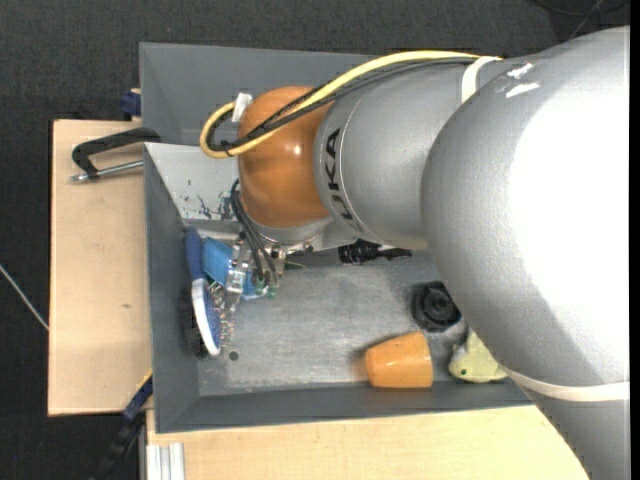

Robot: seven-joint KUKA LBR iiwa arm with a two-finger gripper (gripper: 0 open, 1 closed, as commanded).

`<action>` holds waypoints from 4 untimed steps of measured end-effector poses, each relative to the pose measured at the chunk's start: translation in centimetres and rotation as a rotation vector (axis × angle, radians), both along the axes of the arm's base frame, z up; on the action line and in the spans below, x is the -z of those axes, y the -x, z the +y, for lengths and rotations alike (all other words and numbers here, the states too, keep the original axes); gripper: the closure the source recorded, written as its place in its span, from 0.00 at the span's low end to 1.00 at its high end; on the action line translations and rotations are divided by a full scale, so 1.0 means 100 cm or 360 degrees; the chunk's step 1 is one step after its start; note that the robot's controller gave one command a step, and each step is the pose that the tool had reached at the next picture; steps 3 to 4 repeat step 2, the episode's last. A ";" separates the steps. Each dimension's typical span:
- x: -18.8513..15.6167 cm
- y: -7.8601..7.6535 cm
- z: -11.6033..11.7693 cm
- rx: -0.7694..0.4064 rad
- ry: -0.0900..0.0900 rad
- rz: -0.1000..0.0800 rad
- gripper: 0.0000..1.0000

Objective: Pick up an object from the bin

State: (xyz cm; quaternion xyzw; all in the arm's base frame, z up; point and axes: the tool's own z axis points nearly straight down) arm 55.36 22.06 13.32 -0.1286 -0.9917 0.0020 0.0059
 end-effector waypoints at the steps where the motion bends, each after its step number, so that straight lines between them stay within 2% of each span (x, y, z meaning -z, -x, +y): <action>1: -0.064 -0.002 0.002 -0.0003 -0.0013 -0.0036 1.00; 4: -0.065 -0.003 0.002 -0.0005 -0.0008 -0.0028 1.00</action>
Offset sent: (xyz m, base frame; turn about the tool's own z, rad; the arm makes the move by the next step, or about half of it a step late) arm -0.0001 0.0000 0.0583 0.0000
